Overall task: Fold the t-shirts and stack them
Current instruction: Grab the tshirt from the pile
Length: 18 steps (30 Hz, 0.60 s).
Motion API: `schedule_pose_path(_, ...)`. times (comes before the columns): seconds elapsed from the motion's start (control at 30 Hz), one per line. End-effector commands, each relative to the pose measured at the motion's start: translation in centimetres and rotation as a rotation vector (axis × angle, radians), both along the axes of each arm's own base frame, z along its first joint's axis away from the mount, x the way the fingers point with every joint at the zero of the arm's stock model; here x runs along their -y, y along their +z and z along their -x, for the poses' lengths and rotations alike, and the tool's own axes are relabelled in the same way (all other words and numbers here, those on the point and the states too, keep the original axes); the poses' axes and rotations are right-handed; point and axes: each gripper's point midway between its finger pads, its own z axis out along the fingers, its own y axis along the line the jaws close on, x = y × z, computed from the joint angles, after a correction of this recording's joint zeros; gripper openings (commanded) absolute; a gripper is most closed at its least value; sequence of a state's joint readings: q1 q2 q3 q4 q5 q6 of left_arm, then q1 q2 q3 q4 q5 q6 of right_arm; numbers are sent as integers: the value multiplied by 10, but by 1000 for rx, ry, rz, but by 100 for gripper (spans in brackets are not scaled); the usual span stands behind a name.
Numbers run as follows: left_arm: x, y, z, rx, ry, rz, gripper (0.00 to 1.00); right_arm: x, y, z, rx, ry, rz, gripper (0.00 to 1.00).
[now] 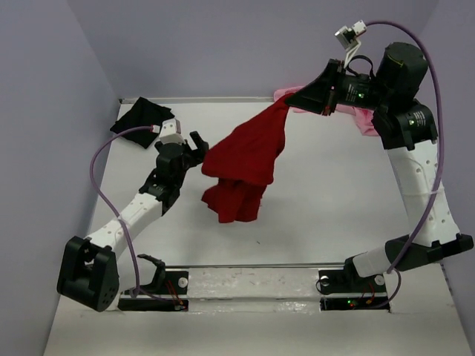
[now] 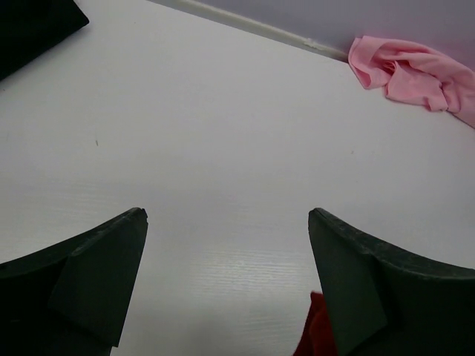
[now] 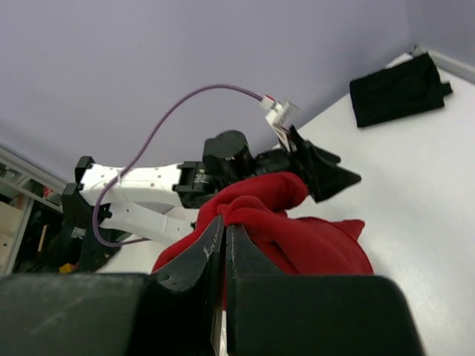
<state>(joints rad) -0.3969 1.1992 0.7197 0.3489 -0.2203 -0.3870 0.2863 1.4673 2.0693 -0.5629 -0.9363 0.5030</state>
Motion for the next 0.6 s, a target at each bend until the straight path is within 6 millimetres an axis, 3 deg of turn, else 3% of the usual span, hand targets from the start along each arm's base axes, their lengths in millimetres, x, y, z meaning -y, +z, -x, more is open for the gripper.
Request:
schedule_pose_path(0.0,-12,23,7,75,54,56,99,8,-37,-16,-81,-54,31,3)
schedule_pose_path(0.03,-10,23,10,72,40,74,99,7,-66,-25,-145,-64,58,0)
schedule_pose_path(0.17,9,17,26,28,-71,135,99,7,-116,-36,-200,-85,103,0)
schedule_pose_path(0.27,19,15,39,10,-124,208,99,8,-136,-41,-228,-98,125,0)
schedule_pose_path(0.3,23,7,45,-8,-147,228,99,9,-140,-44,-228,-112,134,0)
schedule_pose_path(0.4,47,5,67,-27,-291,329,99,11,-143,-49,-216,-134,146,0)
schedule_pose_path(0.57,49,5,74,-22,-308,366,99,12,-145,-61,-245,-131,143,0)
